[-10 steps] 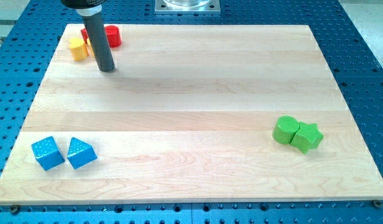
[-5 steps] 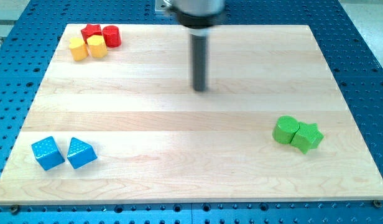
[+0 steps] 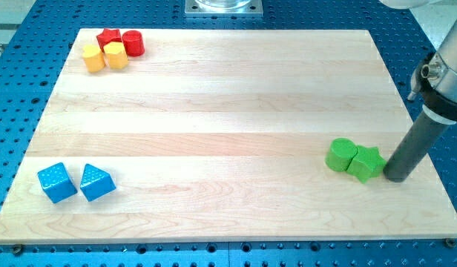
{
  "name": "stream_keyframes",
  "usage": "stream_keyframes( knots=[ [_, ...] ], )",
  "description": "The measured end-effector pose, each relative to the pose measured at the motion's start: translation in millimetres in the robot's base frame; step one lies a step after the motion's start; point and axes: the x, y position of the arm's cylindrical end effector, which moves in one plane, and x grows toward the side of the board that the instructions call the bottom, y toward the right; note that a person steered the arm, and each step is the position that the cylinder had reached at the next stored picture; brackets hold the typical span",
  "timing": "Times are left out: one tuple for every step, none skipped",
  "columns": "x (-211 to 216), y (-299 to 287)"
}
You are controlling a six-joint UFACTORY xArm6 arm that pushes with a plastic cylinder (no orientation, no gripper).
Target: Push the green blocks towards the center of the board
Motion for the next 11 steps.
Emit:
stream_keyframes(
  knots=[
    [30.9,-16.1],
    [6.8,-26.7],
    [-35.0,-36.0],
    [12.1,-46.4],
    [12.9,-49.3],
    [-10.0,-59.2],
    [-18.5,-79.5],
    [35.7,-85.9],
    [-22.4,-99.9],
    [-70.8,-102.5],
    [-74.9,-113.7]
  ],
)
